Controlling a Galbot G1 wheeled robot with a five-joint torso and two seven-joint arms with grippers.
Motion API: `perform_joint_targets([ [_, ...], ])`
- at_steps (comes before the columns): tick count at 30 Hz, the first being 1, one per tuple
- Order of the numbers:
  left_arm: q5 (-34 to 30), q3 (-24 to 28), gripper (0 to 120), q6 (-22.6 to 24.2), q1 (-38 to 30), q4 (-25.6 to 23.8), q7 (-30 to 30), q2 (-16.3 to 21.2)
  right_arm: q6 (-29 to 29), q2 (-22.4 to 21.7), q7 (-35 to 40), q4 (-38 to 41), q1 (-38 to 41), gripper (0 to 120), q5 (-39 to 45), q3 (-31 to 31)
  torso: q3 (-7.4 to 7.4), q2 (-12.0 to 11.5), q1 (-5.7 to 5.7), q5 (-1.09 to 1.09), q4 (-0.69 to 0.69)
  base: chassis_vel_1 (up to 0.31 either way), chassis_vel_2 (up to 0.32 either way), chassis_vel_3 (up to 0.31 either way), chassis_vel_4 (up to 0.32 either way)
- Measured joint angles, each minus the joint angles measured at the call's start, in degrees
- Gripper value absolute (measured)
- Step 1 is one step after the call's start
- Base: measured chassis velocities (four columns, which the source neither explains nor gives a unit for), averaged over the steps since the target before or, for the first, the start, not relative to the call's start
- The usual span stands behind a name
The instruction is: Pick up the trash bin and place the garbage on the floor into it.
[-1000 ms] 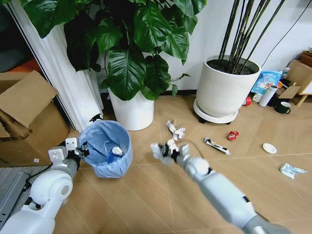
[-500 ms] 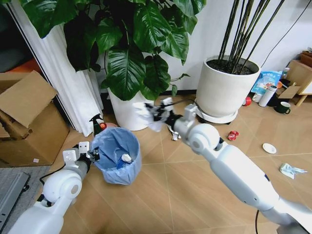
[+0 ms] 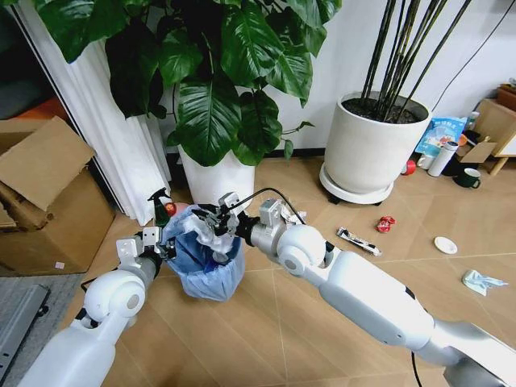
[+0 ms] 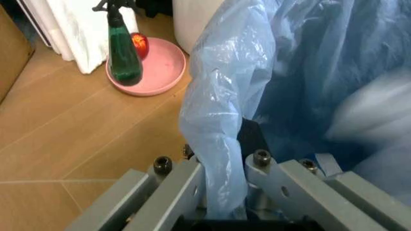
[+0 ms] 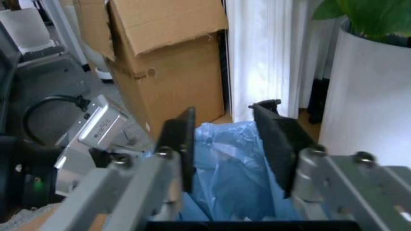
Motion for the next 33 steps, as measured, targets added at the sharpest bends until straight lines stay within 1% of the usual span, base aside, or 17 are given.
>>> perform_joint_targets([
  [2,0.0,0.0,0,0.0,-0.1,0.0,0.0,0.0,0.0,0.1,0.0,-0.2,0.0,40,0.0,0.0,0.00,0.0,0.00,0.00,0.00,0.000,0.000,0.000,0.000],
  [6,0.0,0.0,0,0.0,-0.3,0.0,0.0,-0.2,0.2,0.3,0.8,-0.4,-0.1,58,0.0,0.8,0.00,0.0,0.00,0.00,0.00,0.000,0.000,0.000,0.000],
  [7,0.0,0.0,0,0.0,-0.3,0.0,0.0,-0.2,0.2,0.3,0.8,-0.4,-0.1,58,0.0,0.8,0.00,0.0,0.00,0.00,0.00,0.000,0.000,0.000,0.000],
  [9,0.1,0.0,0,-0.1,-0.3,0.0,0.0,-0.3,-0.1,0.0,2.3,0.1,-0.3,65,0.1,1.9,0.00,0.0,0.00,0.00,0.00,0.000,0.000,0.000,0.000],
  [10,0.2,-0.3,0,-0.1,-0.1,-0.1,0.0,-0.5,-1.1,-0.8,3.8,0.9,-0.8,75,0.4,3.6,0.00,0.0,0.00,0.00,0.00,0.000,0.000,0.000,0.000],
  [11,0.2,-0.3,0,-0.1,-0.1,-0.1,0.0,-0.5,-1.1,-0.8,3.8,0.9,-0.8,75,0.4,3.6,0.00,0.0,0.00,0.00,0.00,0.000,0.000,0.000,0.000],
  [14,0.6,-0.9,0,-0.2,0.6,-0.6,0.0,-0.6,-2.5,-3.3,6.0,2.0,-3.7,88,-0.3,8.4,0.00,0.0,0.00,0.01,0.00,0.000,0.000,0.000,0.000],
  [15,0.6,-0.9,0,-0.2,0.6,-0.6,0.0,-0.6,-2.5,-3.3,6.0,2.0,-3.7,88,-0.3,8.4,0.00,0.0,0.00,0.01,0.00,0.000,0.000,0.000,0.000],
  [18,1.0,-1.8,0,-0.2,1.7,-1.4,0.1,-0.6,-3.1,-7.0,7.1,3.5,-8.9,99,-1.9,15.3,0.00,0.0,0.00,0.03,0.00,0.000,0.000,0.000,0.000],
  [20,1.0,-1.9,0,-0.2,1.8,-1.6,0.1,-0.6,-3.2,-7.7,7.1,3.9,-10.2,99,-2.4,16.7,-0.01,0.0,0.00,0.02,-0.01,0.000,0.000,0.000,0.000],
  [21,1.1,-2.1,0,-0.2,2.2,-1.9,0.1,-0.6,-3.5,-9.1,7.1,4.9,-14.2,100,-3.8,20.8,-0.01,0.0,0.00,0.02,-0.02,0.000,0.000,0.000,0.000],
  [24,1.1,-2.1,0,-0.2,2.5,-2.1,0.1,-0.6,-3.6,-9.7,7.0,5.3,-16.6,100,-4.6,23.0,0.00,0.0,0.00,0.04,-0.02,0.000,0.000,0.000,0.000],
  [26,1.5,-2.3,0,-0.3,3.1,-2.7,0.1,-0.7,-3.5,-10.9,6.5,7.0,-24.3,100,-7.9,29.7,-0.01,0.0,0.00,0.02,-0.02,0.000,0.000,0.000,0.000],
  [27,1.5,-2.3,0,-0.3,3.1,-2.7,0.1,-0.7,-3.5,-10.9,6.5,7.0,-24.3,100,-7.9,29.7,-0.01,0.0,0.00,0.02,-0.02,0.000,0.000,0.000,0.000],
  [30,3.8,-2.3,0,-0.6,4.7,-3.9,0.8,-0.6,-2.9,-10.6,5.1,10.2,-37.9,100,-13.8,42.2,-0.01,0.0,-0.01,0.02,-0.02,0.000,0.000,0.000,0.000],
  [31,3.8,-2.3,0,-0.6,4.7,-3.9,0.8,-0.6,-2.9,-10.6,5.1,10.2,-37.9,100,-13.8,42.2,-0.01,0.0,-0.01,0.02,-0.02,0.000,0.000,0.000,0.000],
  [33,4.2,-2.4,0,-0.8,5.1,-4.4,1.0,-0.6,-2.8,-9.7,4.4,11.2,-41.9,100,-15.1,45.6,-0.02,0.0,-0.01,0.02,-0.02,0.000,0.000,0.000,0.000],
])
